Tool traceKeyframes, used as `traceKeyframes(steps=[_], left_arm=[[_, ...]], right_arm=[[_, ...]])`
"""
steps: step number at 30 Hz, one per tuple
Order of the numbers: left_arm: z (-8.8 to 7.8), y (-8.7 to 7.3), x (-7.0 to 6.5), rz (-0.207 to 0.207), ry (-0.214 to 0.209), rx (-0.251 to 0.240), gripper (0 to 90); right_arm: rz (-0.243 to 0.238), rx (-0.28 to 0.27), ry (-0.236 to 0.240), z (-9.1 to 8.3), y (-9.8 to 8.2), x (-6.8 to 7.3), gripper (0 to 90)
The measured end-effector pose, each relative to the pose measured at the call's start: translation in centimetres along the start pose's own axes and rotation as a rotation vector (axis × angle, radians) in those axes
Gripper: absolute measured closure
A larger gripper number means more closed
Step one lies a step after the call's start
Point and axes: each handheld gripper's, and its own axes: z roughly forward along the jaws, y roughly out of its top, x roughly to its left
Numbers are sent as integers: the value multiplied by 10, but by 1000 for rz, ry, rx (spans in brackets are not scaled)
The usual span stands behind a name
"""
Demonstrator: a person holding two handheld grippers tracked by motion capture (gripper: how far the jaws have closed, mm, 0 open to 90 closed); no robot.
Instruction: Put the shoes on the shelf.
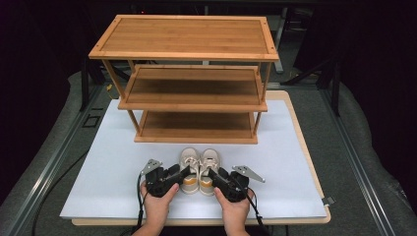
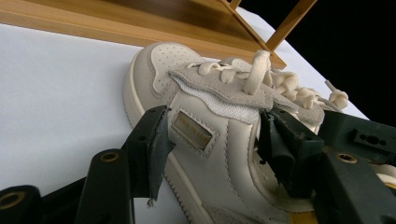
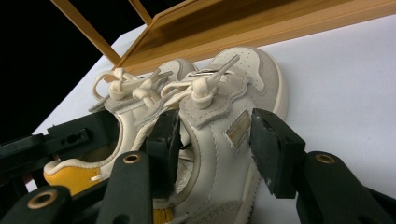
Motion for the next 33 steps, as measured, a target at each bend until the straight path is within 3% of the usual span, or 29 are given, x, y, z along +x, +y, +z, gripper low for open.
traceKeyframes(steps=[1, 6, 11, 13, 15, 20, 24, 25, 33], left_arm=[[0, 0, 1, -3, 1, 0, 433], [0, -2, 2, -27, -6, -25, 437], [-1, -4, 4, -38, -13, -35, 441], [0, -4, 3, -39, -12, -38, 441], [0, -4, 3, -39, -12, -36, 441], [0, -5, 2, -41, -4, -41, 442], [0, -4, 3, -40, -1, -31, 486], [0, -3, 3, -39, -2, -31, 489], [0, -1, 1, -52, 4, -24, 501]], right_arm=[[0, 21, -8, -2, 0, 0, 533], [-7, -11, -10, -2, -5, 4, 525], [11, 3, -1, -1, -2, 1, 503], [-4, 16, -19, 1, -3, 1, 478], [-10, -4, -15, 2, -4, 1, 475], [-5, 0, -10, 2, -3, 0, 499], [-16, 32, -26, 1, -2, 2, 517], [-11, 6, -16, 3, -2, 2, 520], [7, 8, -38, 2, -1, 4, 533]])
